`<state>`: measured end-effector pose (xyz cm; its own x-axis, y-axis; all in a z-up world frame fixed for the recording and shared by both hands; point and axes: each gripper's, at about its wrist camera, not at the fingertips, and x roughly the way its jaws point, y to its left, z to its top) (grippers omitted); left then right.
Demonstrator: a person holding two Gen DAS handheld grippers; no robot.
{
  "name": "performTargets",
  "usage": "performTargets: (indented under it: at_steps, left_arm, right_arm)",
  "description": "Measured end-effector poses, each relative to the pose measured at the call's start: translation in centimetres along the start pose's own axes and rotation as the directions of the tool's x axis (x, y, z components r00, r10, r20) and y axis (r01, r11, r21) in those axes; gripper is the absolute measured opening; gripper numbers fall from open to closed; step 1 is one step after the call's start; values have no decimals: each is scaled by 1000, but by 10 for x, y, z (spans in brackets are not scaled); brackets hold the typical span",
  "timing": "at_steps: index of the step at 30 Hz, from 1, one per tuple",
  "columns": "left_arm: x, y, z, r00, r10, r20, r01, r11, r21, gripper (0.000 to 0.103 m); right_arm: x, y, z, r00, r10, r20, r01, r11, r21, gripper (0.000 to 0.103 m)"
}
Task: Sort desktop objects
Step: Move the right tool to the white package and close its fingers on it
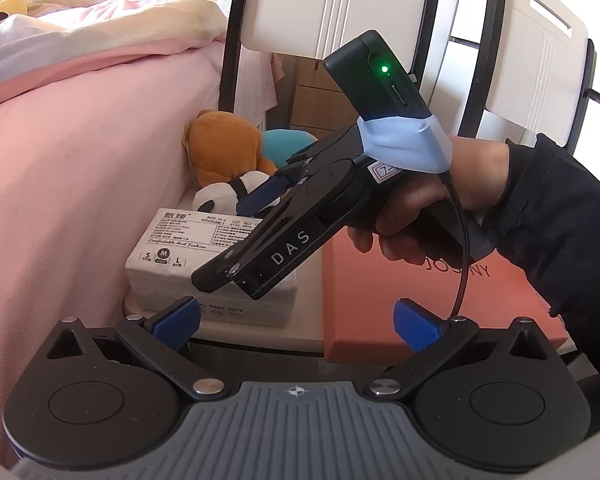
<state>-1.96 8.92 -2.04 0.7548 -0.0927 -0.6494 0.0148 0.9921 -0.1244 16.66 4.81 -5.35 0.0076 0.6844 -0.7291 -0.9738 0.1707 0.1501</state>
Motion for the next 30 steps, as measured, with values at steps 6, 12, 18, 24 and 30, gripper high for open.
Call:
performTargets:
  at_steps: [6, 12, 18, 24, 30]
  left_arm:
    - [3, -4, -1, 1000, -5, -12, 5, 1000, 10, 103]
    - [3, -8, -3, 1000, -9, -17, 10, 1000, 30, 103]
    - [-1, -9, -3, 1000, -11, -2, 11, 999, 39, 103]
    - [-5, -8, 0, 1000, -6, 16, 5, 999, 37, 103]
    - [-21, -13, 10, 996, 27, 80, -29, 999, 22, 103]
  right_arm:
    - [10, 2, -2, 999, -21, -32, 20, 1000, -10, 97]
    - [19, 4, -13, 994, -96, -55, 96, 995, -1, 94]
    - [-1, -5, -20, 986, -169, -10, 169, 984, 57, 89]
    - [-35, -7, -26, 978, -199, 60, 193, 976, 97, 88]
    - [-63, -1, -33, 964, -248, 101, 234, 963, 130, 88]
